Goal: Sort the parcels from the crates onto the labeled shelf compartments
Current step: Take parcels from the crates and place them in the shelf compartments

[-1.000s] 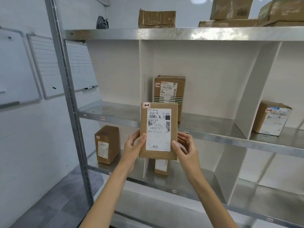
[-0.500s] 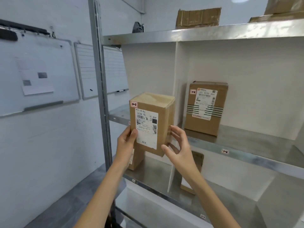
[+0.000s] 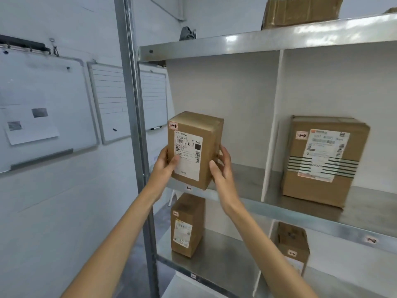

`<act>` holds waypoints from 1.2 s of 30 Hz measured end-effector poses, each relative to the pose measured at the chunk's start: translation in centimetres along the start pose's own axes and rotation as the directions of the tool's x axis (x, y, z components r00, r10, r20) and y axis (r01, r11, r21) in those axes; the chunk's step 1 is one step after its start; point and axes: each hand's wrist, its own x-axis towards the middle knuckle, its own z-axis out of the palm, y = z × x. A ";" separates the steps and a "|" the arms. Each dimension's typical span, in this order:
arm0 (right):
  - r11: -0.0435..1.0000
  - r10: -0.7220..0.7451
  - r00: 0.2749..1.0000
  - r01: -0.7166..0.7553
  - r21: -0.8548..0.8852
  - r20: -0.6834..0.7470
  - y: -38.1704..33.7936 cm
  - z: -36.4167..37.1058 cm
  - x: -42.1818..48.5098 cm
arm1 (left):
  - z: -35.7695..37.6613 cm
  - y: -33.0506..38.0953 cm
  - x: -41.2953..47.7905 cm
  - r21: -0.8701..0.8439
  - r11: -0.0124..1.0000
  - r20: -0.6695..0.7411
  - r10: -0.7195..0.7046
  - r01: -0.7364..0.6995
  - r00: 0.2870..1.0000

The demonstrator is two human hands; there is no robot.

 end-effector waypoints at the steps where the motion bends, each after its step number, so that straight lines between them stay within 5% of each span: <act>1: 0.999 -0.004 1.000 0.004 -0.041 0.000 0.7 0.9 0.6 | -0.5 -0.7 1.0 0.035 0.999 0.017 -0.005 0.005 1.000; 8: 0.869 -0.005 0.999 0.029 -0.494 0.050 5.7 3.7 3.0 | -2.8 -6.6 3.6 0.141 0.990 0.006 0.006 -0.006 1.000; 13: 0.792 -0.005 1.000 0.022 -0.610 0.030 7.3 4.2 5.3 | -3.7 -8.0 6.7 0.215 0.976 0.070 0.006 -0.022 0.997; 20: 0.787 0.000 0.996 -0.054 -0.615 -0.087 8.6 4.8 8.6 | -3.1 -9.4 10.0 0.171 0.985 0.133 -0.040 0.017 0.990; 36: 0.771 0.042 0.998 -0.061 -0.633 -0.045 9.1 3.9 10.1 | -0.7 -9.5 10.7 0.343 0.939 0.082 -0.047 0.016 0.996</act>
